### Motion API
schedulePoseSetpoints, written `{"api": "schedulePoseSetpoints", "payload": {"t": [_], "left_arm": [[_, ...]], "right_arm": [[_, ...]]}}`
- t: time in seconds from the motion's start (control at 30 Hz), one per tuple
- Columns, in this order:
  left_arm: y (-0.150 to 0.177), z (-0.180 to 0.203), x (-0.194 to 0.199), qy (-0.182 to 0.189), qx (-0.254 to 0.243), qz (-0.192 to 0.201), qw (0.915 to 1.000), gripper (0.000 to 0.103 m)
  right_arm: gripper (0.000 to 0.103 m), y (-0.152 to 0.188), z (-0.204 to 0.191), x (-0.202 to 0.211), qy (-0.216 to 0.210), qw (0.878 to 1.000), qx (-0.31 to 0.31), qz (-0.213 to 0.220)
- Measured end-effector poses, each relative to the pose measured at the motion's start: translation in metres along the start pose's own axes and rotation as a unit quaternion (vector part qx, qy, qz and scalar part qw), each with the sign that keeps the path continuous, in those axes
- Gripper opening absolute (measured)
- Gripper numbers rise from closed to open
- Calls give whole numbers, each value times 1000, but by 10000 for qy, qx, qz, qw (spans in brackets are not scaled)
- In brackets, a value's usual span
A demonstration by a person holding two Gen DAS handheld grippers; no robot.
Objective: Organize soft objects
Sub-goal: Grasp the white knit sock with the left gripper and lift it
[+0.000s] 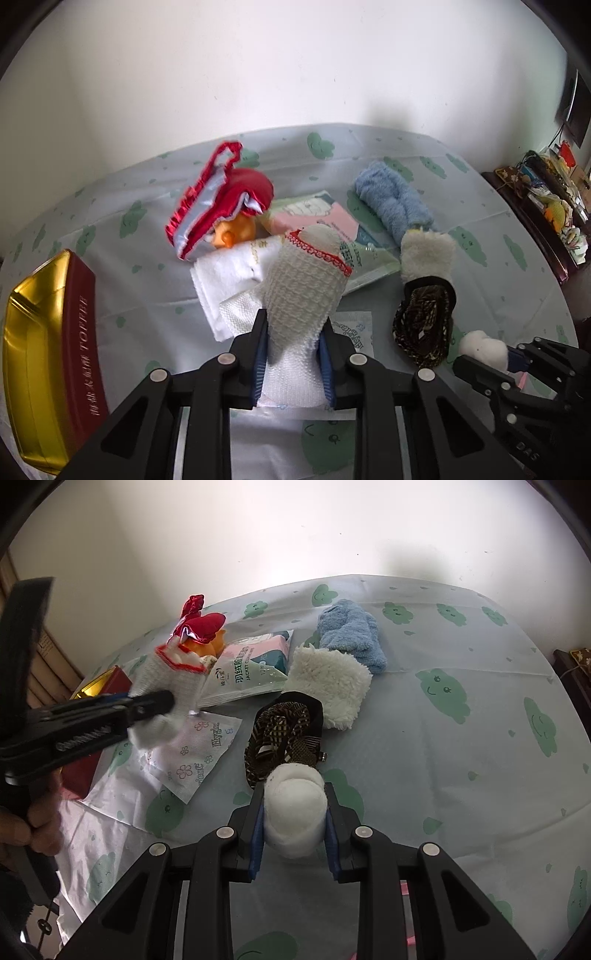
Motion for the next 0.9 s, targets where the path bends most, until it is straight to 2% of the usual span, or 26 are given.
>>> {"api": "schedulePoseSetpoints", "payload": {"t": [0.2, 0.4, 0.73, 0.9], "left_arm": [[-2, -20, 20, -185, 115, 104, 9997, 25], [-3, -70, 40, -581, 352, 193, 9975, 25], [14, -184, 62, -1370, 1117, 187, 9841, 25], [29, -224, 64, -1607, 1403, 57, 9770, 25]], "right_arm": [[25, -1, -1, 2, 60, 10000, 50, 54], [25, -1, 0, 3, 114, 9999, 64, 77], [25, -1, 0, 3, 150, 9998, 43, 92], [25, -1, 1, 1, 176, 9998, 31, 70]]}}
Point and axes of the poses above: each gripper's, at about its wrist camera, not at the fingertips, and x roughly against the way its jaws point, z to its right, y to its underside, the point moved 9 cm from there along -x, roughly the way its jaws point, and after that the axes turned 2 degrees about -x, right-handed, at the moved point
